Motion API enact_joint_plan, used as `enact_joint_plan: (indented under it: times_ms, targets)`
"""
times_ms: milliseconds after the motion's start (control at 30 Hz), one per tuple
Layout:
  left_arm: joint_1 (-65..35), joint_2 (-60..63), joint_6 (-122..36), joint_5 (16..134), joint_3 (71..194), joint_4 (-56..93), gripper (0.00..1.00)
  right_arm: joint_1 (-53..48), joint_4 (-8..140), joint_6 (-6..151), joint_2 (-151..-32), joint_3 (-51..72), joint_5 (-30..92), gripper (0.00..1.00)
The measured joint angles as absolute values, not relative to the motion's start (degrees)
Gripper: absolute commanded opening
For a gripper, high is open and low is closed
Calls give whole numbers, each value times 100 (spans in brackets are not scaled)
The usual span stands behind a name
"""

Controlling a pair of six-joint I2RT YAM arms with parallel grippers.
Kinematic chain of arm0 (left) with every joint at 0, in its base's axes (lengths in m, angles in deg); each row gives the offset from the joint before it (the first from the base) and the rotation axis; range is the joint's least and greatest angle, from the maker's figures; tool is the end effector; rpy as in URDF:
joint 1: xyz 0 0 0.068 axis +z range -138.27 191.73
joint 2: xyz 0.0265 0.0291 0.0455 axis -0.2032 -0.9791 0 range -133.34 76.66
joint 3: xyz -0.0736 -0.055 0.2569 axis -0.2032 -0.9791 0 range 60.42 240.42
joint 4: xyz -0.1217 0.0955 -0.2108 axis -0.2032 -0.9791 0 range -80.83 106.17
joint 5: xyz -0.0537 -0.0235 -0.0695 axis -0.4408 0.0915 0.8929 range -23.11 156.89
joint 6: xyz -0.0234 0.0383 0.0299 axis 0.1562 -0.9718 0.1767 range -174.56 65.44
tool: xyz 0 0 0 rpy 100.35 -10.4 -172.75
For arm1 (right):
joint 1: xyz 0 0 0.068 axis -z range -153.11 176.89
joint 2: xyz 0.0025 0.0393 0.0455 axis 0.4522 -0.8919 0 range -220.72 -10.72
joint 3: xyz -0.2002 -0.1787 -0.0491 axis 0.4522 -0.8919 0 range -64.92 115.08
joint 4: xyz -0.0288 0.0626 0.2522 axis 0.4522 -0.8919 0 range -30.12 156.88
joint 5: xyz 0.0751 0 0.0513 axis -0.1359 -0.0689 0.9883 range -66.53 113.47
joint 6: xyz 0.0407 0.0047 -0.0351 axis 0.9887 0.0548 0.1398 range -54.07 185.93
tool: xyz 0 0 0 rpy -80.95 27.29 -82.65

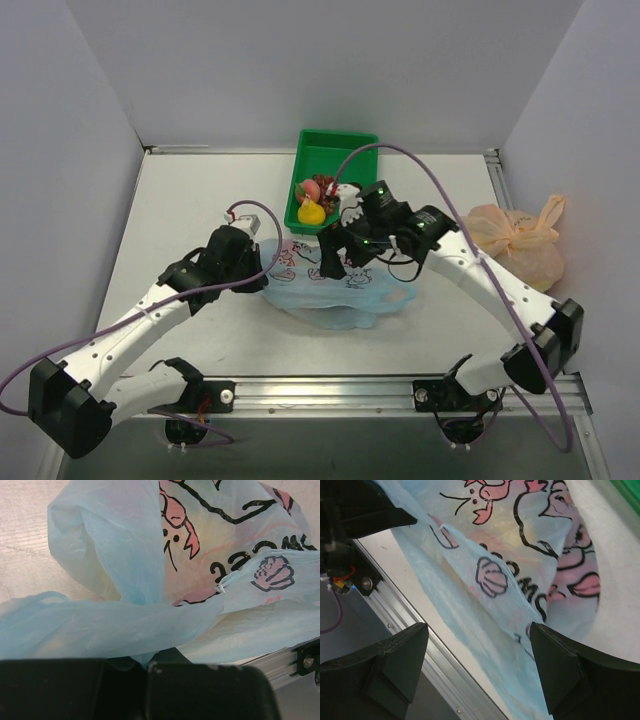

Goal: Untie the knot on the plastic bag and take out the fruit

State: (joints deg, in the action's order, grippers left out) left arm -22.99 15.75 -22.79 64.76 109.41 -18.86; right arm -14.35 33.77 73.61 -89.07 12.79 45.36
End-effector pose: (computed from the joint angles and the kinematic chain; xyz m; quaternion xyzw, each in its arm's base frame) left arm 0.1804 -0.1235 0.2723 0.0171 0.9300 -0.1866 0.3163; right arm 0.2179 0.2085 0.3698 -0.3356 0.8031 0.3441 0.3520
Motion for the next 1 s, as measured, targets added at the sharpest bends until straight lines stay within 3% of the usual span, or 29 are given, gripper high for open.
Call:
enact_joint_plan:
  times_ms: [300,500,600,700,733,933,1000]
  targets:
    - [-2299,1881,-2200,6736,10559,-1669,0,-1793,4610,7265,-10572,1277,5137,84]
    - [-2299,1899,-2167,6821,10338,-1512,0,-1896,5106,7245,-11206,1415,5594,62]
    - [-2299,1934,-2086,6828,10259,-1420,0,-1928,5198,7228,-11364,1428,5834,47]
    - [-2299,2017,-2003,6828,10198,-1353,0,-1935,5248,7195,-11372,1432,6007,6]
    - [-2299,2047,-1988,6828,10191,-1348,0,-1933,5268,7210,-11372,1439,6046,0]
    - [-2299,2369,-1791,6898,10023,-1265,29,-1931,5342,7239,-11368,1441,6057,0]
    - [-2299,2504,-1721,6937,9916,-1226,31,-1928,5379,7287,-11357,1443,5983,0]
